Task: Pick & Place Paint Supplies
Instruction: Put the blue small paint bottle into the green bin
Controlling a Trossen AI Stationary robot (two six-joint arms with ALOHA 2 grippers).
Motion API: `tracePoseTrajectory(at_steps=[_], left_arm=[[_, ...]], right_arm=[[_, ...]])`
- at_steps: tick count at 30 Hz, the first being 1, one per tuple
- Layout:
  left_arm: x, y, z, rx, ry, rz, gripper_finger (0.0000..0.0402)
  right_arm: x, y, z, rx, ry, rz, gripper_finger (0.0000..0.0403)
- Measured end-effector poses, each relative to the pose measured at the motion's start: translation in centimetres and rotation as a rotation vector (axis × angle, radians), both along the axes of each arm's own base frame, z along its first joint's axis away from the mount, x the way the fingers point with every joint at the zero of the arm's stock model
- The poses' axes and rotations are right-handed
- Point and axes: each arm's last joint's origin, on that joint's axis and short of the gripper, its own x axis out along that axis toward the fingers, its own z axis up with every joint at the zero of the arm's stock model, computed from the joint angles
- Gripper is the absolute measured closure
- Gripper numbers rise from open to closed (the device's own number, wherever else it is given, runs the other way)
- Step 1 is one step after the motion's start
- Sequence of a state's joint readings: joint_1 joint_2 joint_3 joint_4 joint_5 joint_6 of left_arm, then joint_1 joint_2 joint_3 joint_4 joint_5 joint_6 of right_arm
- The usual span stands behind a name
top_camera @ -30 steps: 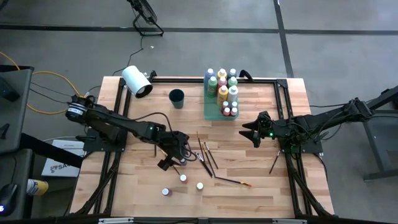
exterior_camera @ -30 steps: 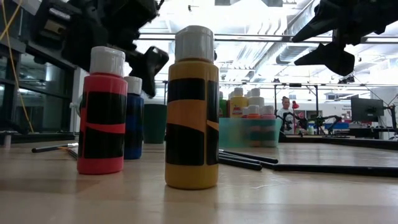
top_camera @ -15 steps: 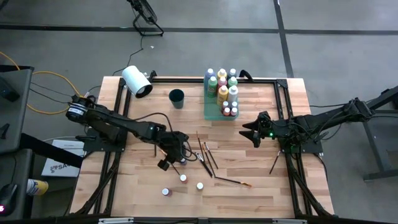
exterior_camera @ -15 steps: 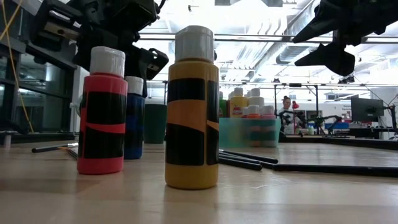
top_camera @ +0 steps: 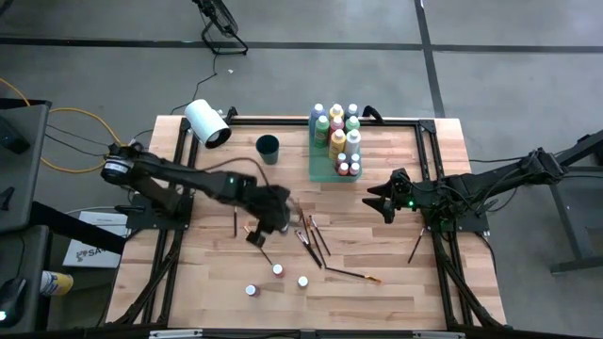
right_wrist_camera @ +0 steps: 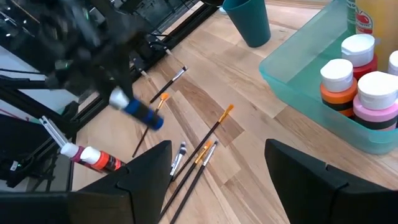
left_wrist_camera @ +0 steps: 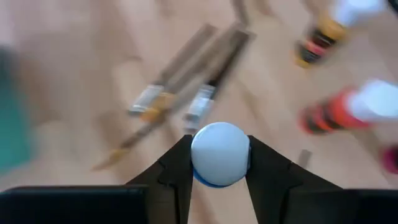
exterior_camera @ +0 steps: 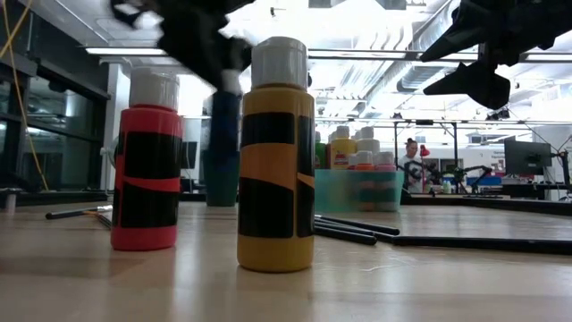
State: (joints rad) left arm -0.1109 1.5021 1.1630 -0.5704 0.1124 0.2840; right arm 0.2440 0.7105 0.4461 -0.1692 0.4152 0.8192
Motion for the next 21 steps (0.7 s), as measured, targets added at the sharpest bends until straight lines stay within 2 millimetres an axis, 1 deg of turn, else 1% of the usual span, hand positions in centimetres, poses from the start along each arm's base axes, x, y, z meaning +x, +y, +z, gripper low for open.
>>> tracePoseTrajectory(at_steps=[4, 7, 10, 12, 14, 17, 21], left_arm=[[0.7, 2.8, 3.0, 0.077, -0.061, 0.142, 0.0289], [1.4, 5.4, 4.5, 0.13, -0.113, 0.284, 0.029], [2.2, 8.0, 5.5, 0.157, -0.154, 0.399, 0.029], [3.2, 9.6, 5.7, 0.162, -0.185, 0.446, 0.029], [4.1, 11.2, 5.5, 0.17, -0.178, 0.473, 0.029], [5.9, 13.3, 5.0, 0.16, -0.182, 0.493, 0.029], [8.8, 15.1, 4.0, 0.141, -0.165, 0.487, 0.029]], right_arm=[[0.0, 0.0, 0.0, 0.0, 0.0, 0.0, 0.0151], [0.0, 0.0, 0.0, 0.0, 0.0, 0.0, 0.0151], [0.0, 0.0, 0.0, 0.0, 0.0, 0.0, 0.0151], [0.0, 0.0, 0.0, -0.001, 0.0, 0.0, 0.0151], [0.0, 0.0, 0.0, -0.004, 0.001, 0.001, 0.0151], [0.0, 0.0, 0.0, -0.003, 0.001, 0.001, 0.0151], [0.0, 0.0, 0.0, -0.004, 0.001, 0.001, 0.0151]])
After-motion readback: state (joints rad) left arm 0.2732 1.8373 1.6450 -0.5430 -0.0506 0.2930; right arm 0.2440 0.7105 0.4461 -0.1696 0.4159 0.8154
